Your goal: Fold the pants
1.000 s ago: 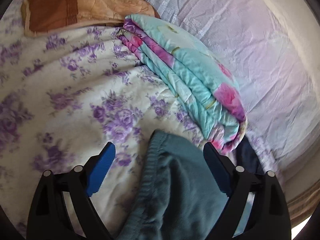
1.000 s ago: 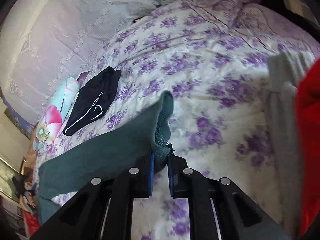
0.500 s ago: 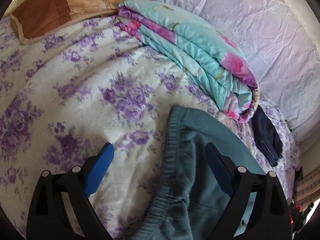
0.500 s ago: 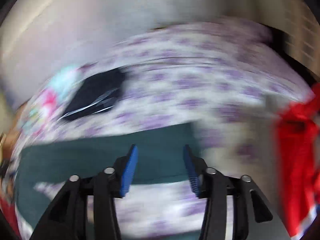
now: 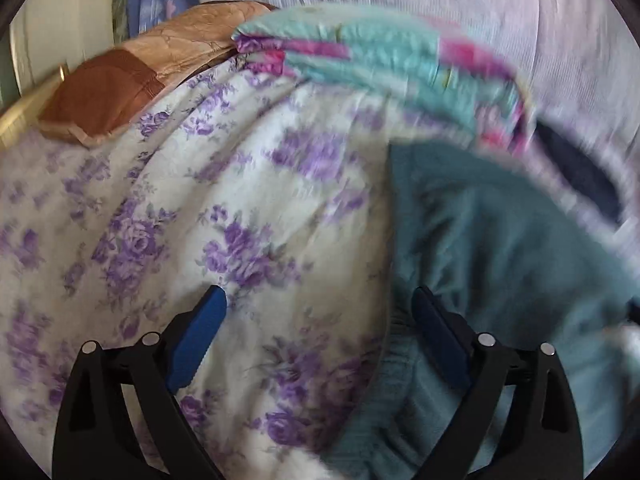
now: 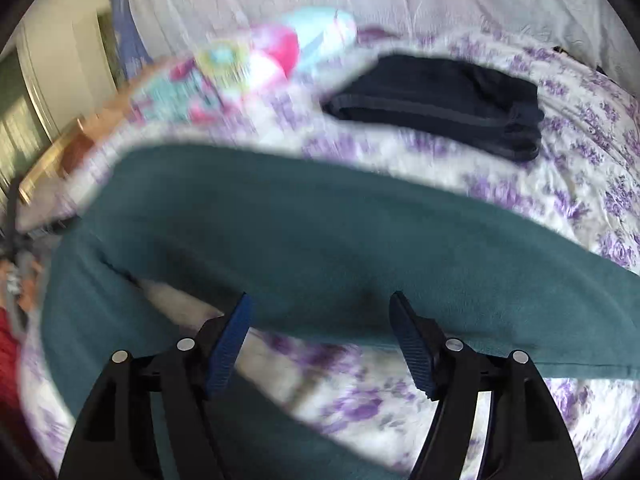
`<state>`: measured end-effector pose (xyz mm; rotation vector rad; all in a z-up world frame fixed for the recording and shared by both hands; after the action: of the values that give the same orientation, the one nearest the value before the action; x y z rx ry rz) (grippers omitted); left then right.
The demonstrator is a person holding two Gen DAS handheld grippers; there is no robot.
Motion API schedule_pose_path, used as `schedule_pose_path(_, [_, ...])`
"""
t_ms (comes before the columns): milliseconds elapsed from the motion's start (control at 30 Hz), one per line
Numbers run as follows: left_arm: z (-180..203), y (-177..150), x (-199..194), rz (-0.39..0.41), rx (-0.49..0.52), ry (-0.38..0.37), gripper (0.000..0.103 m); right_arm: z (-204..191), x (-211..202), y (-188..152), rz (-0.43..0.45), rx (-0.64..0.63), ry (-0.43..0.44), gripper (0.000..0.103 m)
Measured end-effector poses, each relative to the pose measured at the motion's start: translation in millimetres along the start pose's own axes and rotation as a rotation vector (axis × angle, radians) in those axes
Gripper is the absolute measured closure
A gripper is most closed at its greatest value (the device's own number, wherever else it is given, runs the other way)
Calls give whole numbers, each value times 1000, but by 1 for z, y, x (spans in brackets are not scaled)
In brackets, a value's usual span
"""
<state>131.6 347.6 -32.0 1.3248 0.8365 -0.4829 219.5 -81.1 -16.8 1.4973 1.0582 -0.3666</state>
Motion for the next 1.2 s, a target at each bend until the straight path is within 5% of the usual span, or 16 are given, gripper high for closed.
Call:
schedule_pose_path(100, [-5,14,-2,33,-134,-164,11,-16,-6,15,29,20,49,22])
schedule_pose_path(167, [8,14,15,-9,-117,-211,11,-26,5,14,5,17,56,22])
schedule_pose_path(267, [25,-1,43,-70,-7,-114,10,-48,53,-16,-155,-66,32,16])
schedule_pose_path(367, [39,-5,45,-81,94,-22,10,-66,53,-28,-108,-215,-51,10])
schedule_pose_path(533, [40,32,45,-45,-7,-117,10,-97,28,-5,-43,-208,66,10])
schedule_pose_path(667, [38,63,82,-76,-105,-185,10,-123,60,-16,-184,-223,131,8])
schedule_pose_path(833, [40,71,99,-49,-70,-246,10,-122,67,-16,-220,-282,191,4])
schedule_pose_path(900, [38,75,102,-32,-62,-287,10,-112,47,6,-174,-225,283,4])
schedule_pose_path(1000, [33,83,100,-6,-84,-381,12,-89,23,40,-66,-196,303,4])
schedule_pose_path(1200, [36,92,105,1,-46,-468,39,-32,31,83,-18,-185,220,4])
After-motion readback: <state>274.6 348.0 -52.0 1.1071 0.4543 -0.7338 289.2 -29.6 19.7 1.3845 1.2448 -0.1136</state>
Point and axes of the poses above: each gripper's, at about its wrist camera, not at the fingertips, and x roughly the way its jaws point, z to its right, y to its top, the point moved 6 cm from there along x, roughly the way its jaws point, and after that the axes turned 12 degrees about x, right-handed, at the moved point
